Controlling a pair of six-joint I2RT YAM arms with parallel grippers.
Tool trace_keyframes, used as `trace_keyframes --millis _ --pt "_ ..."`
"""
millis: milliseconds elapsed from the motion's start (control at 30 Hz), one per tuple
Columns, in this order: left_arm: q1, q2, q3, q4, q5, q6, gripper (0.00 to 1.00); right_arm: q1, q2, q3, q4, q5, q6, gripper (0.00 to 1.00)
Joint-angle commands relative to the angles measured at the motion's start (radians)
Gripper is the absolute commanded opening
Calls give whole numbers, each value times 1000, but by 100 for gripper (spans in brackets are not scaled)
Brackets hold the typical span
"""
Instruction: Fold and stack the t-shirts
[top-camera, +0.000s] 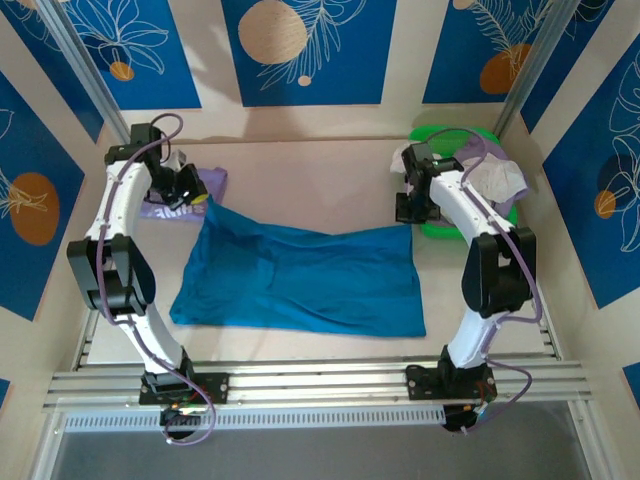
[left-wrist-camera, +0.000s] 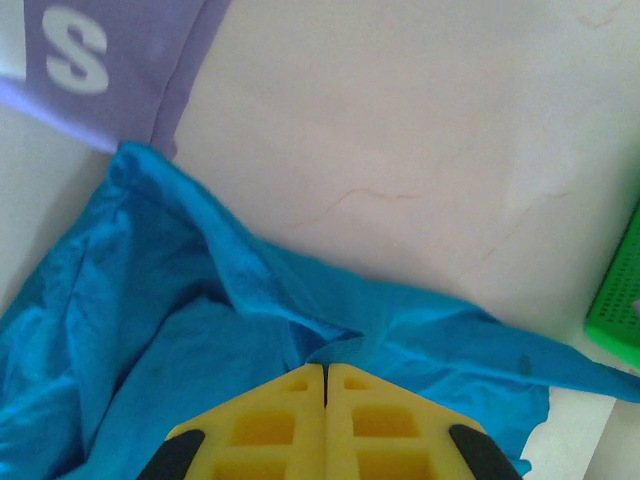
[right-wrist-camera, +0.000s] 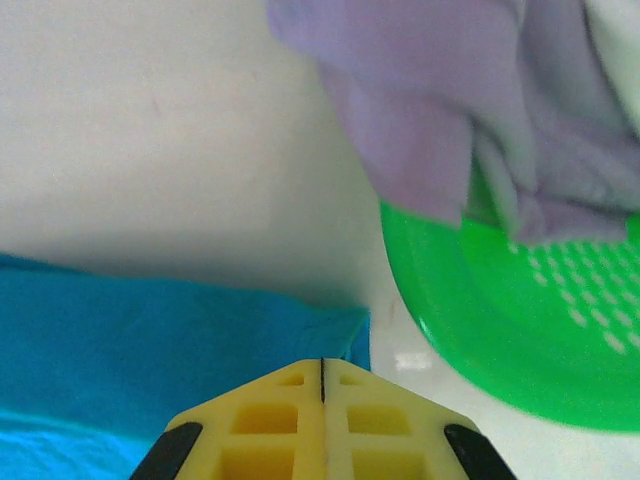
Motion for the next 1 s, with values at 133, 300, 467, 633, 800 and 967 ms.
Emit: trace_keyframes --millis 133,300,467,633,800,967 --pt "17 -121 -97 -57 -11 48 0 -19 -148 -174 24 -60 51 0" --pt "19 -185 -160 -107 -41 76 0 -33 -206 -279 34 -92 73 0" --pt "23 -233 -208 -147 -50 85 0 -40 -217 -338 13 -111 92 0" --pt "24 -286 -227 -204 -55 96 0 -43 -221 -387 -9 -122 120 0" --pt "24 -354 -344 -219 -62 110 0 -48 -194 -446 4 -144 153 0" --pt "24 -419 -520 -146 -19 83 0 -48 -159 -474 7 -166 163 8"
